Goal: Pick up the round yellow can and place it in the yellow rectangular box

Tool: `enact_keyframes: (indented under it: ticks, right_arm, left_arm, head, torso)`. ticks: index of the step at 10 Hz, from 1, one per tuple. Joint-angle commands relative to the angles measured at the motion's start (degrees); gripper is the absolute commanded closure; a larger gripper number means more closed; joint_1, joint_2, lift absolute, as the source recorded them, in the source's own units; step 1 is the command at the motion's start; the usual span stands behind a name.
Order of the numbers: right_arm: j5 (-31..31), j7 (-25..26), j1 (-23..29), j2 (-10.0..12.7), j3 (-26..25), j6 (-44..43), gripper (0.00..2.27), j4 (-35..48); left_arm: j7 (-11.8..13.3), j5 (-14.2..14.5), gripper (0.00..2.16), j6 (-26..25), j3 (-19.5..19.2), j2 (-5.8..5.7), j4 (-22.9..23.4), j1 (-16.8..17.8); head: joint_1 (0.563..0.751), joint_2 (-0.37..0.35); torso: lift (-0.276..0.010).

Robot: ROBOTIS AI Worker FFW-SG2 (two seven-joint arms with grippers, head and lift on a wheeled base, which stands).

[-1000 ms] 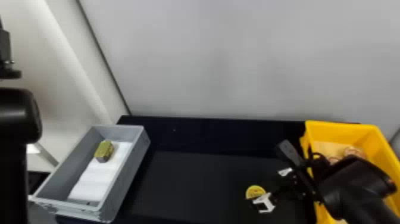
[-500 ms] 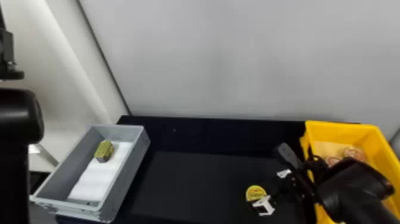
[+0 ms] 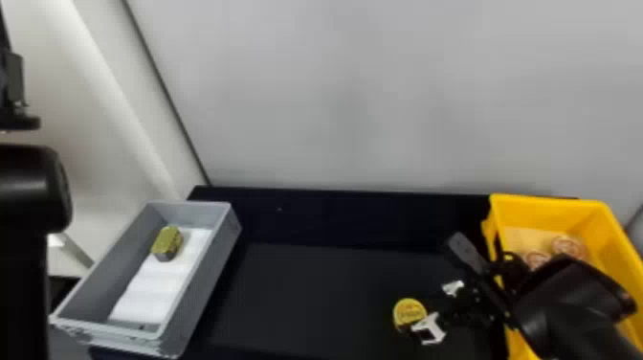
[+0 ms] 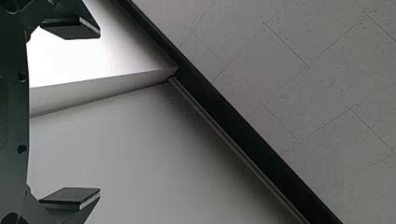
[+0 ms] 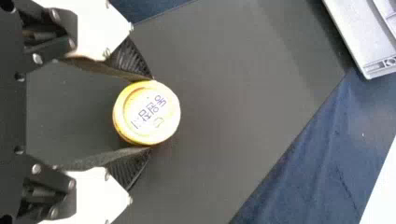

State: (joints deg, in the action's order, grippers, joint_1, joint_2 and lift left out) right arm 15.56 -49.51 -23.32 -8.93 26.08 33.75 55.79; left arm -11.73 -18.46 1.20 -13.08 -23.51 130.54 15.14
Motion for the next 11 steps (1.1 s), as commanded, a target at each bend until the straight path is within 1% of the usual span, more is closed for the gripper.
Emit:
enact_keyframes:
  ticks: [1,2,3,4,6,7,8,9,11]
  right_arm:
    - [0.4,-0.7,1.7,-1.0,-1.0,3.5,0.75,5.7]
    - [0.8,-1.9,4.2,-2.1,-3.5,7.8,0.75,13.2]
    - [2.7,-3.2,7.0,-2.5,-7.4,11.8,0.75,22.1]
    - [4.6,-3.6,8.6,-2.5,-11.2,15.8,0.75,29.5]
    - [8.1,-3.6,8.6,-2.8,-16.9,21.6,0.75,39.5]
    - [10.9,-3.7,8.0,-3.5,-19.9,23.1,0.75,42.6]
    - [13.5,-3.6,7.4,-4.6,-23.4,23.3,0.75,43.9]
    - [13.7,-3.3,7.4,-5.7,-27.8,23.3,0.75,44.0]
    - [13.8,-1.6,7.4,-8.3,-34.2,22.9,0.75,43.3]
  left_arm:
    - [0.2,0.0,0.09,-0.2,-0.6,-0.05,0.5,-0.9]
    - [0.2,0.0,0.09,-0.6,-0.6,-0.14,0.8,-1.4]
    - [0.3,0.0,0.09,-0.9,-0.9,-0.32,1.0,-1.9]
    - [0.5,0.1,0.09,-1.6,-1.4,-0.67,1.6,-2.1]
    - [0.6,0.1,0.09,-2.8,-1.5,-1.55,2.2,-2.3]
    - [1.0,0.1,0.09,-4.2,-1.5,-2.43,2.9,-2.0]
    - [1.1,0.1,0.09,-5.0,-1.5,-3.39,3.5,-1.7]
    - [1.4,0.1,0.09,-5.5,-1.3,-3.39,3.5,-1.2]
    - [1.6,0.1,0.09,-6.4,-0.1,-4.01,3.5,-0.2]
  head:
    - [0.704,0.192]
    - [0.704,0.192]
    - [0.704,0.192]
    - [0.704,0.192]
    - [0.704,0.192]
    - [0.704,0.192]
    - [0.704,0.192]
    - [0.704,0.192]
    - [0.704,0.192]
  torso:
    - [0.000]
    - [0.000]
    - [0.000]
    - [0.000]
    - [0.000]
    - [0.000]
    - [0.000]
    - [0.000]
    - [0.000]
